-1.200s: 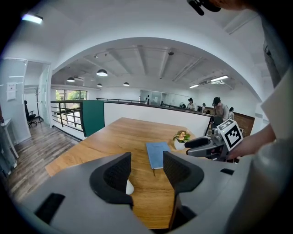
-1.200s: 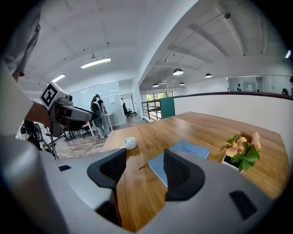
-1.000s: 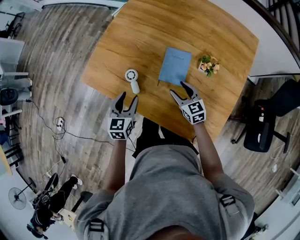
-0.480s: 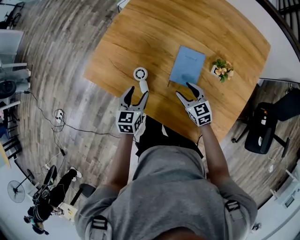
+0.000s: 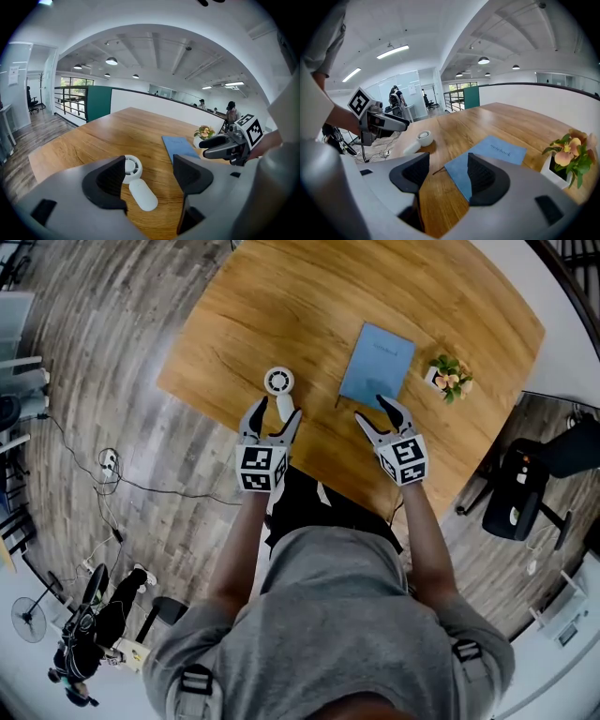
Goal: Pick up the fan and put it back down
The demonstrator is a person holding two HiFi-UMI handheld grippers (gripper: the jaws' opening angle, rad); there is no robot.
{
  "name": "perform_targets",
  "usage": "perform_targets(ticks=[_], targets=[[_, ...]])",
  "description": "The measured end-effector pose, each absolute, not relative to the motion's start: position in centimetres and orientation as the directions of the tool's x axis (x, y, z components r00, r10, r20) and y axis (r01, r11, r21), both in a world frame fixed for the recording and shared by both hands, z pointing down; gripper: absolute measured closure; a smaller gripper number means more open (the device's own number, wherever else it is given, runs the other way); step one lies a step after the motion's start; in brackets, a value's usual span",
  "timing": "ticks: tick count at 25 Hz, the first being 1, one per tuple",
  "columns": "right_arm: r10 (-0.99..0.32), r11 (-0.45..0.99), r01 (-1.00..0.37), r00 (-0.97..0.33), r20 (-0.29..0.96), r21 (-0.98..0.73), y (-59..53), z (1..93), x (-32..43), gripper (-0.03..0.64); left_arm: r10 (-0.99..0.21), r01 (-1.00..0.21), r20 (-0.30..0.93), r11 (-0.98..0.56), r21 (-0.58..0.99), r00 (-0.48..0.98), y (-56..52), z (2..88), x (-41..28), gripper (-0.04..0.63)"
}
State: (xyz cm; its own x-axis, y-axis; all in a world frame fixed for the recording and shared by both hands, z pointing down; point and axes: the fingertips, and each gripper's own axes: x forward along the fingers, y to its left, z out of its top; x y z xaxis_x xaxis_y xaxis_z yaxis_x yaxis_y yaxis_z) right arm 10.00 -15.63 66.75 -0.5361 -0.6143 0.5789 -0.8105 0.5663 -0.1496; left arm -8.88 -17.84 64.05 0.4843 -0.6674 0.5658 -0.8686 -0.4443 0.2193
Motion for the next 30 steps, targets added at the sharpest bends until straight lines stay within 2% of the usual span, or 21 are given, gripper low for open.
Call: perform_targets(ticks=[11,30], targets=[[-0.58,0.563,-0.808,-0.536,0.613,-0.174,-16.1,68.4,9.5,0.351,-0.662,-0.89,0.604,-0.404,0.21,0.444,-20.7,67.5,-9.1,0.222],[-0.545,0.605,-0.774,-0.572,0.614,-0.184,-16.7,69.3,7.4,0.351,-0.658,-0.927,0.666,-0.346,0.147,0.351,-23.0,71.9,-10.3,0.196]])
